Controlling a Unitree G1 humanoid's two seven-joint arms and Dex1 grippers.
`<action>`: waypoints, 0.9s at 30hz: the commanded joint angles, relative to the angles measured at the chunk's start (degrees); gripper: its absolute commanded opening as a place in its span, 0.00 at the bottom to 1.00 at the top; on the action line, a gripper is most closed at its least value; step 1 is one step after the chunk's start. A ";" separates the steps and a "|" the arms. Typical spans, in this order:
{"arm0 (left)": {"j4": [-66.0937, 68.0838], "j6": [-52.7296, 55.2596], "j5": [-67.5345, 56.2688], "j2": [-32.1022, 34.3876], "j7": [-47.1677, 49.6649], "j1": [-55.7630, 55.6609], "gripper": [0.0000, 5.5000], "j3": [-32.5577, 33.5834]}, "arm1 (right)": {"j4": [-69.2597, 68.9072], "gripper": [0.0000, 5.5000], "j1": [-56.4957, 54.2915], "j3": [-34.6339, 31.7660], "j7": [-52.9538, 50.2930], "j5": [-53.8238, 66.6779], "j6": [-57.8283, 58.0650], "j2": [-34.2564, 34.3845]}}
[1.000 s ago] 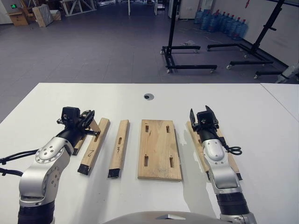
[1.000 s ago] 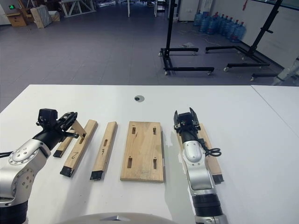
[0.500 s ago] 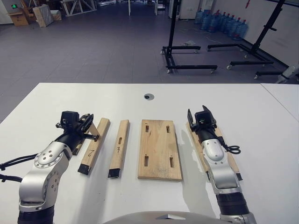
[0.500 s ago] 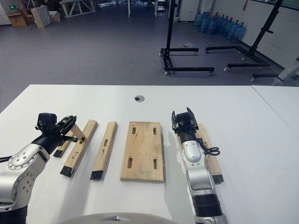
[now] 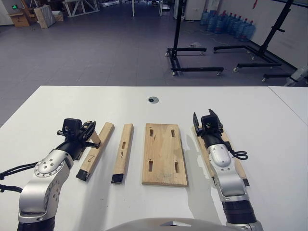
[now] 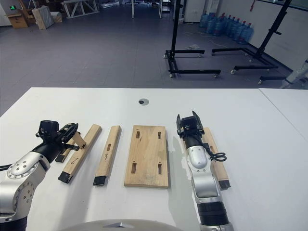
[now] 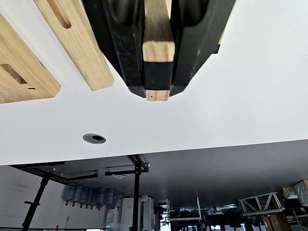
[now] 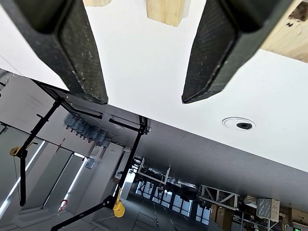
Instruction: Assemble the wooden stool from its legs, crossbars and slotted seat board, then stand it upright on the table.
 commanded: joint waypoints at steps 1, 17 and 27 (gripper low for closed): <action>2.59 3.13 2.64 1.56 -0.21 2.02 0.07 -2.77 | -0.64 0.51 0.15 0.04 0.73 -0.63 1.35 -0.64; 5.56 6.17 3.38 -0.51 1.20 4.26 0.07 -6.38 | 1.17 0.51 -2.20 -0.53 1.98 -0.55 1.85 -2.02; 3.53 0.53 3.72 -2.49 2.13 -1.35 0.27 -3.63 | 2.20 0.51 -3.01 -0.19 1.60 -0.61 1.29 -1.72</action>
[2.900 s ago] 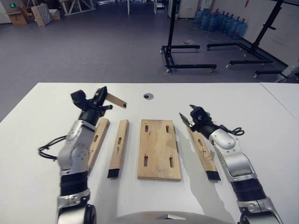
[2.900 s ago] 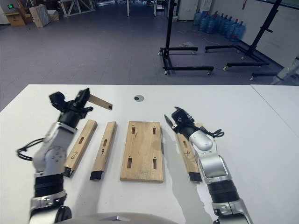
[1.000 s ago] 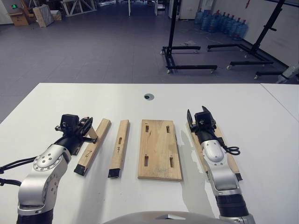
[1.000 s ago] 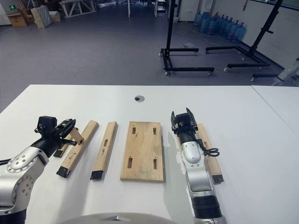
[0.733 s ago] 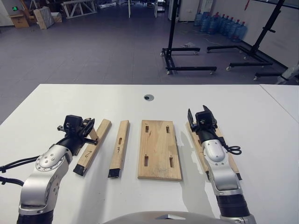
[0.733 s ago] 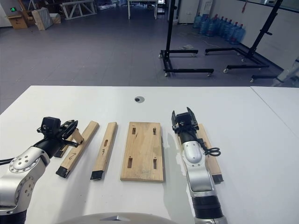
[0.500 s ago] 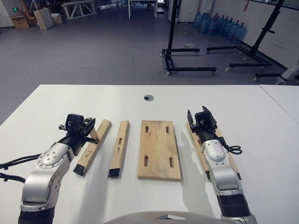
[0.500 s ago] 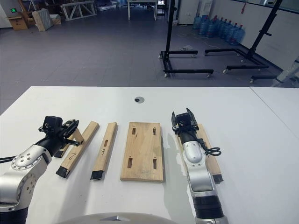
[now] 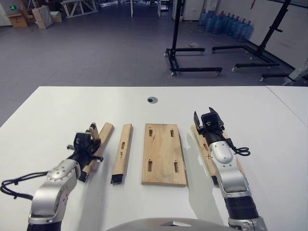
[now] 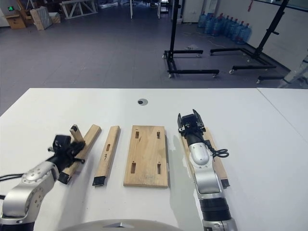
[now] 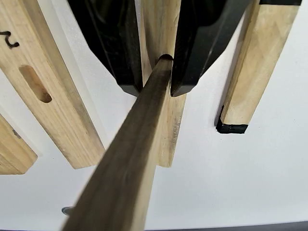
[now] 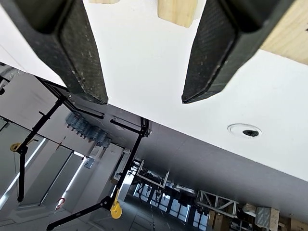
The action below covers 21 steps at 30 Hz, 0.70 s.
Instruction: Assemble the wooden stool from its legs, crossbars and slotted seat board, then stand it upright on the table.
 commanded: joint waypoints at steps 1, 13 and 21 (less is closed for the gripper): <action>-2.34 -3.43 0.51 -0.10 0.09 -4.54 0.28 1.62 | 0.29 0.51 -0.76 0.11 -0.18 -0.10 -0.20 0.43; -6.74 -4.90 0.07 -1.85 3.66 -12.67 0.28 3.82 | 1.69 0.51 -0.88 -0.43 -0.60 0.15 -0.72 0.29; -9.72 -2.19 0.00 -1.85 7.12 -26.59 0.28 4.02 | 3.11 0.51 -1.66 -0.02 -0.22 0.12 -1.09 0.26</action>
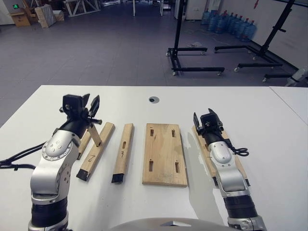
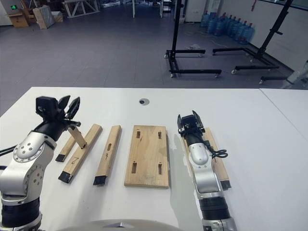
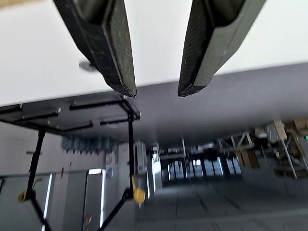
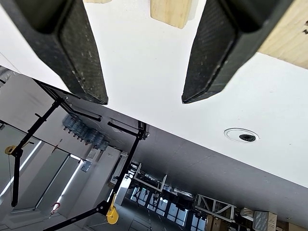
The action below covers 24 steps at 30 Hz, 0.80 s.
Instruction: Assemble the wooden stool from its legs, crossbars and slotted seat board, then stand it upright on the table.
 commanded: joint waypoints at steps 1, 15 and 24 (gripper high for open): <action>2.30 2.54 -0.88 0.38 1.69 -7.75 0.28 2.62 | 1.35 0.51 -1.56 0.02 0.21 0.11 -0.52 0.02; 10.57 -0.79 1.40 -1.43 0.56 -3.71 0.28 1.65 | 1.30 0.51 -1.42 0.56 2.00 -0.20 -0.01 -0.88; 31.19 -17.33 8.64 -2.17 -3.57 7.69 0.28 -3.36 | 1.55 0.51 -2.58 0.92 3.59 -0.12 0.57 -1.50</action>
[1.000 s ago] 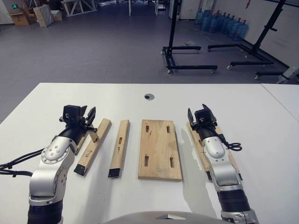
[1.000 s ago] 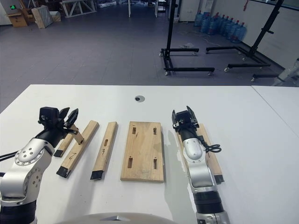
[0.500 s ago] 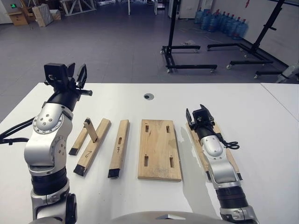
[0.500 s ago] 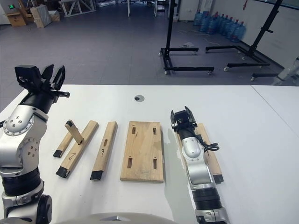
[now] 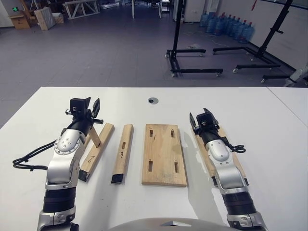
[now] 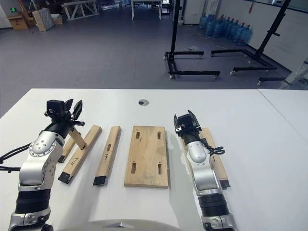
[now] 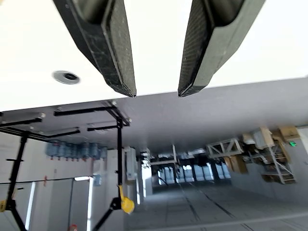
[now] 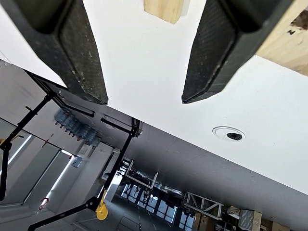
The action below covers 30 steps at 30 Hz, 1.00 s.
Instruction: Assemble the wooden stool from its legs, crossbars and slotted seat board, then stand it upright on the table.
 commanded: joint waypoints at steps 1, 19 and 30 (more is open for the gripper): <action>7.23 1.07 1.06 -0.82 -1.34 3.64 0.28 -1.33 | -0.51 0.51 -0.64 0.05 0.57 -0.12 0.98 -0.38; -10.75 13.24 -10.58 5.06 -4.20 -10.77 0.28 9.06 | -2.66 0.51 3.02 -0.70 -0.93 -0.16 1.60 0.54; -14.88 13.23 -13.49 9.74 -11.05 2.36 0.51 13.94 | -4.09 0.51 7.77 -0.07 -3.80 -1.06 1.59 2.40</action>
